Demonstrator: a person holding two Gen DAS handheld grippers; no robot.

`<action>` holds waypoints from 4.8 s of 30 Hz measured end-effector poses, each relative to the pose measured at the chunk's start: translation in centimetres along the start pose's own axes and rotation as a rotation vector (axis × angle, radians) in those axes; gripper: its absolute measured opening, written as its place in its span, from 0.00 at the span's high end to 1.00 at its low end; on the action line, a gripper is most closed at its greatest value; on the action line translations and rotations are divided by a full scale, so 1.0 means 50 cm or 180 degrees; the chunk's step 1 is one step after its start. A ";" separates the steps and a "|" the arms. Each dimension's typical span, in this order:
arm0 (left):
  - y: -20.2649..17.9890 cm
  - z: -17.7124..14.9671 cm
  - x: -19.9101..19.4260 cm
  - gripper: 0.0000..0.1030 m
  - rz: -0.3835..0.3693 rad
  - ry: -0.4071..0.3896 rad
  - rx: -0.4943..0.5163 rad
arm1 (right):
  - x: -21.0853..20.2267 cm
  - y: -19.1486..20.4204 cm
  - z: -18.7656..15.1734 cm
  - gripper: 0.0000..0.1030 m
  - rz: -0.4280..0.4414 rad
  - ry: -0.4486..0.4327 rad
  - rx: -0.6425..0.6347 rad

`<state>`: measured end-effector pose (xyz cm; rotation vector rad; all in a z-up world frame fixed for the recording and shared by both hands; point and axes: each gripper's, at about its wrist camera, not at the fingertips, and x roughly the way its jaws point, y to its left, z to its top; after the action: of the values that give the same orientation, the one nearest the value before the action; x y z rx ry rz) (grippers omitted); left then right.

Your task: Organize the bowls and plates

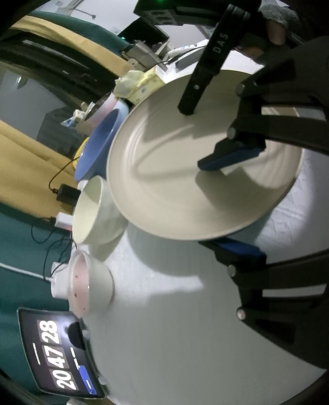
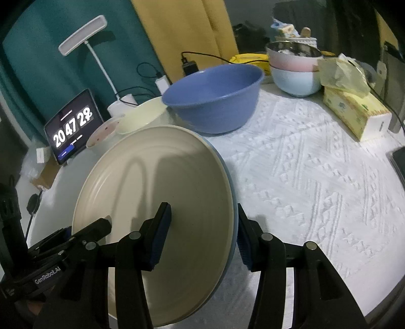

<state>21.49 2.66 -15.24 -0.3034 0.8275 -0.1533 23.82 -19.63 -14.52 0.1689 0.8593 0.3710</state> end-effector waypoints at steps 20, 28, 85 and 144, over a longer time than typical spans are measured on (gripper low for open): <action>0.116 -0.003 -0.050 0.48 0.0127 -0.0106 -0.0272 | 0.043 0.125 0.009 0.50 0.0120 0.0096 -0.0267; 0.162 -0.002 -0.060 0.48 0.0188 -0.0121 -0.0387 | 0.073 0.170 0.012 0.50 0.0170 0.0168 -0.0367; 0.286 0.006 -0.107 0.47 0.1025 -0.0197 -0.0471 | 0.199 0.300 0.025 0.48 0.0442 0.0474 -0.0611; -0.089 0.106 -0.026 0.46 0.0563 -0.0467 0.0478 | 0.024 -0.029 0.077 0.48 0.0055 -0.0290 -0.0179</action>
<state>24.46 -0.13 -9.52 -0.0979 0.6895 -0.0270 27.83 -20.48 -13.32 0.1402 0.7573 0.4004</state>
